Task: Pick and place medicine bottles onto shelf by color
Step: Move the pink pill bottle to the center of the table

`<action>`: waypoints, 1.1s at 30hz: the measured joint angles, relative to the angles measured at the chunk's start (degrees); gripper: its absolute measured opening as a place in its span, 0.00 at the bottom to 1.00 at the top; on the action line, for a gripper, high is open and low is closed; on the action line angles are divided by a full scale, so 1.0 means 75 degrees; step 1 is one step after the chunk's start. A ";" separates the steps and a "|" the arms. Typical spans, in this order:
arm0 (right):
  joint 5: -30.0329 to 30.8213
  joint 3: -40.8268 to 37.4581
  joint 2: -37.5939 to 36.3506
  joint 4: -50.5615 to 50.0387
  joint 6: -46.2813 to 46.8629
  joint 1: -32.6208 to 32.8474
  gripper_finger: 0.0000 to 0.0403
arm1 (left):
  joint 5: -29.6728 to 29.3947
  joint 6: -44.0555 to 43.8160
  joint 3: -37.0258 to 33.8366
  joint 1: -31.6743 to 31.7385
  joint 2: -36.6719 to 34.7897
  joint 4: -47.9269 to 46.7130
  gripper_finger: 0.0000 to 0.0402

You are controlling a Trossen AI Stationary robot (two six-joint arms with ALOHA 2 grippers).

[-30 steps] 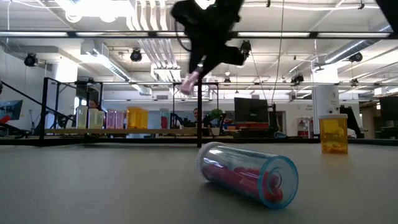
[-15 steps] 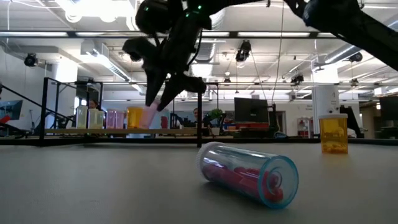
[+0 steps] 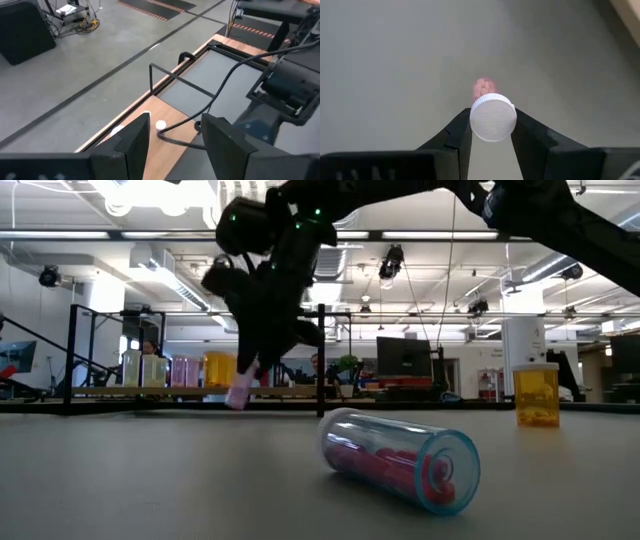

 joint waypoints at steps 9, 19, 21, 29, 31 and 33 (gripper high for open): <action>0.0063 -0.0016 0.0211 -0.0029 -0.1229 -0.0005 0.28 | 0.0000 -0.0203 -0.0027 0.0003 0.0113 0.0008 0.40; 0.0541 0.0002 0.0216 -0.0031 -0.1756 -0.0080 0.28 | -0.0003 -0.0217 -0.0027 0.0000 0.0222 0.0098 0.40; 0.0545 0.0002 0.0216 -0.0033 -0.1879 -0.0089 0.28 | -0.0003 -0.0217 -0.0027 -0.0003 0.0236 0.0091 0.40; 0.0544 0.0002 0.0216 -0.0034 -0.1993 -0.0090 0.29 | -0.0004 -0.0216 -0.0030 -0.0003 0.0353 0.0082 0.40; 0.0544 0.0002 0.0216 -0.0034 -0.1993 -0.0090 0.29 | -0.0003 -0.0214 -0.0030 -0.0003 0.0392 0.0082 0.40; 0.0544 0.0002 0.0216 -0.0032 -0.1996 -0.0090 0.30 | -0.0003 -0.0214 -0.0030 -0.0003 0.0414 0.0079 0.40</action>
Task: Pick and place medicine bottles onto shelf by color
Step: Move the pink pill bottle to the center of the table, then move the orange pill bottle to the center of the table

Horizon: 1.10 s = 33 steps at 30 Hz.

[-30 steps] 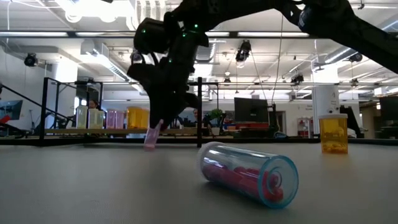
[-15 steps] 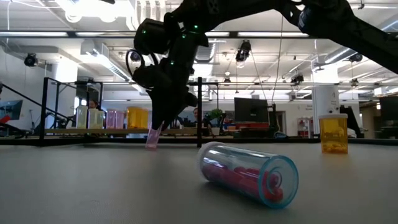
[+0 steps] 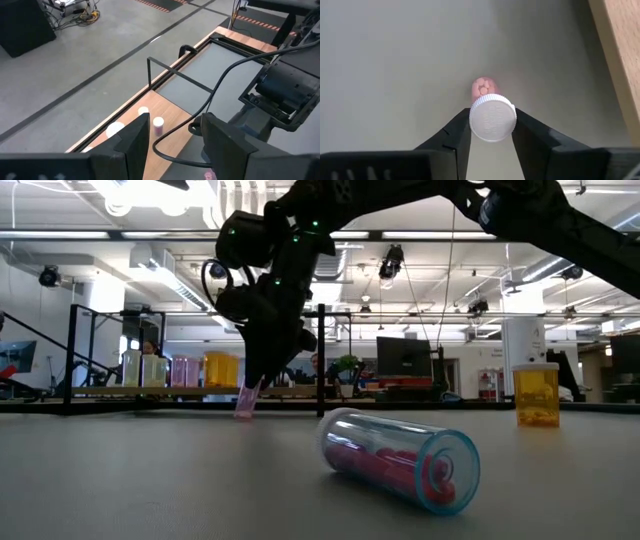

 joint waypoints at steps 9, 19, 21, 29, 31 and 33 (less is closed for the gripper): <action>0.0000 0.0000 0.0000 -0.0002 -0.0005 -0.0003 0.34 | 0.0000 0.0003 -0.0003 0.0000 -0.0041 -0.0009 0.40; -0.0001 0.0000 0.0000 0.0001 0.0108 -0.0003 0.42 | -0.0003 0.0006 -0.0003 0.0000 -0.0168 -0.0012 0.40; -0.0006 0.0000 -0.0039 -0.0045 0.0251 -0.0003 0.44 | -0.0003 0.0006 -0.0003 0.0000 -0.0196 -0.0012 0.40; -0.0018 0.0256 -0.0613 -0.1462 0.0716 0.0017 0.48 | -0.0004 0.0026 -0.0006 0.0003 -0.0268 -0.0015 0.40; -0.0017 0.0251 -0.0832 -0.1766 0.0833 0.0039 0.48 | -0.0009 0.0026 -0.0006 0.0006 -0.0268 -0.0013 0.40; -0.0010 0.0251 -0.1054 -0.2205 0.0857 0.0094 0.48 | -0.0009 0.0029 -0.0006 0.0006 -0.0268 -0.0015 0.40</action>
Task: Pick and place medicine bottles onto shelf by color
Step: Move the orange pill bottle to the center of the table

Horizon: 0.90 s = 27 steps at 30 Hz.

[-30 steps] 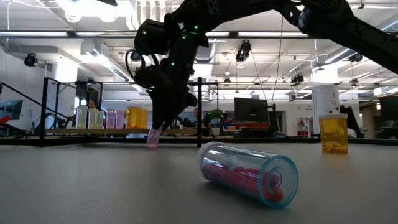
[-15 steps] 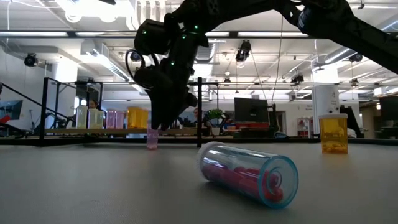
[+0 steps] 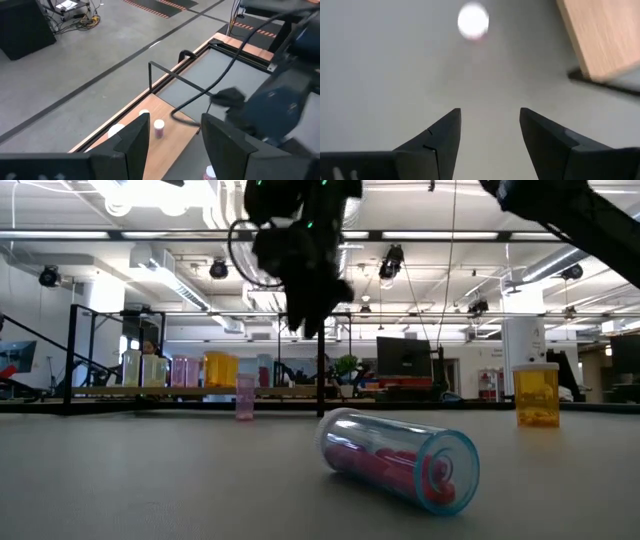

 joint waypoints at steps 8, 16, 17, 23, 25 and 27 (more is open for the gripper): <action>0.1128 -0.0019 -0.0688 -0.1815 -0.0070 0.0440 0.48 | 0.0001 0.0003 0.0000 -0.0003 -0.0009 0.0000 0.40; 0.1531 -0.2288 -0.1816 -0.1775 0.0203 0.1023 0.46 | 0.0002 0.0006 0.0000 -0.0006 -0.0054 -0.0002 0.40; 0.1525 -0.2898 -0.2076 -0.1765 0.0370 0.1064 0.46 | 0.0003 0.0006 0.0000 -0.0006 -0.0060 -0.0002 0.40; 0.1517 -0.6437 -0.3956 -0.1233 0.1590 0.1342 0.45 | 0.0003 0.0006 0.0000 -0.0006 -0.0102 0.0000 0.40; 0.1393 -0.7323 -0.4615 -0.0731 0.2014 0.1435 0.45 | 0.0000 0.0006 0.0000 -0.0006 -0.0095 0.0000 0.40; 0.1020 -0.8042 -0.5263 -0.0177 0.2427 0.1468 0.45 | 0.0000 0.0006 0.0000 -0.0006 -0.0093 0.0000 0.40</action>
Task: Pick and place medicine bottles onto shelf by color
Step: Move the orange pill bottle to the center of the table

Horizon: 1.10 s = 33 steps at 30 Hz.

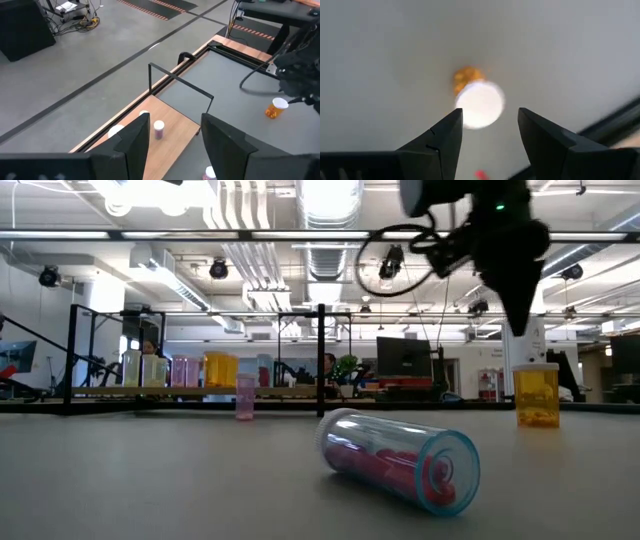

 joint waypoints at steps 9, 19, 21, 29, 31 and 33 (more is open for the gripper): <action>-0.0697 -0.1684 -0.2007 0.1256 0.2409 -0.0023 0.45 | -0.0041 -0.0012 0.0000 0.0000 0.0137 0.0009 0.40; -0.0843 -0.2346 -0.2612 0.1249 0.3575 -0.0026 0.51 | -0.0044 -0.0017 0.0000 0.0000 0.0427 0.0017 0.40; -0.0975 -0.2449 -0.2607 0.1249 0.3581 -0.0041 0.55 | -0.0055 -0.0020 0.0000 0.0003 0.0454 0.0017 0.40; -0.1371 -0.2718 -0.2419 0.1752 0.3693 -0.0091 0.74 | -0.0099 -0.0035 0.0056 0.0006 0.0336 0.0012 0.40; -0.1376 -0.2714 -0.2402 0.1967 0.3616 -0.0100 0.77 | -0.0099 -0.0035 0.0070 0.0006 0.0270 0.0037 0.40; -0.1358 -0.2687 -0.2402 0.2085 0.3531 -0.0157 0.78 | -0.0100 -0.0035 0.0063 0.0006 0.0217 0.0055 0.40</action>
